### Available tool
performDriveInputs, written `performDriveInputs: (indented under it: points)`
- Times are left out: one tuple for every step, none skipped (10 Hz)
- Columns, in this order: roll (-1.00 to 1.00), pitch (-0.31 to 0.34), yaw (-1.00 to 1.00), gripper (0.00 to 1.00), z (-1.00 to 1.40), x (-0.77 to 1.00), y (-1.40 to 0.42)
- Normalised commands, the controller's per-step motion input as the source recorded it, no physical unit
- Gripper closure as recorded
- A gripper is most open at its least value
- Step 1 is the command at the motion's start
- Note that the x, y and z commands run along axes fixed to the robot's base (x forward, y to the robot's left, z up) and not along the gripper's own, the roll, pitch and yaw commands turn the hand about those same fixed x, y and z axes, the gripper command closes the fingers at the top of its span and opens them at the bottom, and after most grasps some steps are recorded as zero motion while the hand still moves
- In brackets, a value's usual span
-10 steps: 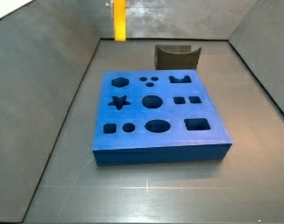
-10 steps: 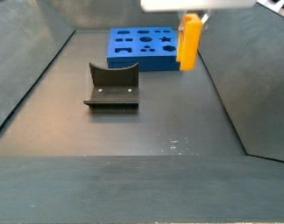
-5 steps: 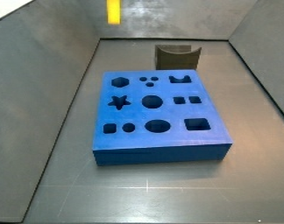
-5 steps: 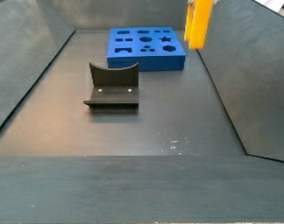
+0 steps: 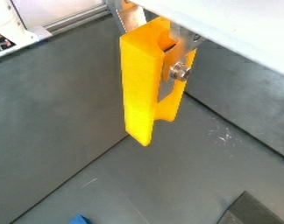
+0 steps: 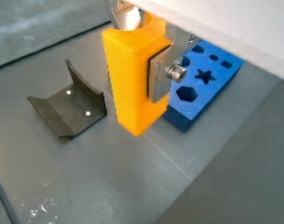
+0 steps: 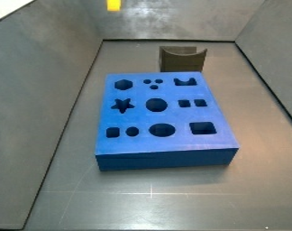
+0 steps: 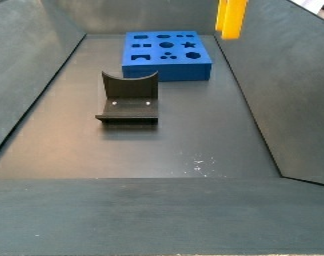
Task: Pick up the arch object. Move up. Rotate the arch object. Move to above the board. Insert the arch object.
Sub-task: Rotate the arch object.
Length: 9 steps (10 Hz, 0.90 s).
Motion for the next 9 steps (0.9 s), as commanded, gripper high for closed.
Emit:
performDriveInputs:
  points:
    - [0.0,-0.037,0.0,1.0,-1.0,0.02,0.0]
    - [0.0,-0.049,0.0,1.0,-1.0,0.01,0.0]
    - [-0.01,-0.061,0.0,1.0,-1.0,0.01,0.0]
    - [-0.02,-0.061,0.0,1.0,-1.0,0.01,0.0]
    - [-0.02,-0.054,0.01,1.0,-1.0,0.02,0.0]
    - [-0.03,-0.047,0.01,1.0,-1.0,0.02,0.0]
    - [-0.04,-0.046,0.01,1.0,-1.0,0.02,0.0]
    - [-0.04,-0.05,0.01,1.0,-1.0,0.02,0.0]
    - [-0.05,-0.052,0.01,1.0,-1.0,0.03,0.0]
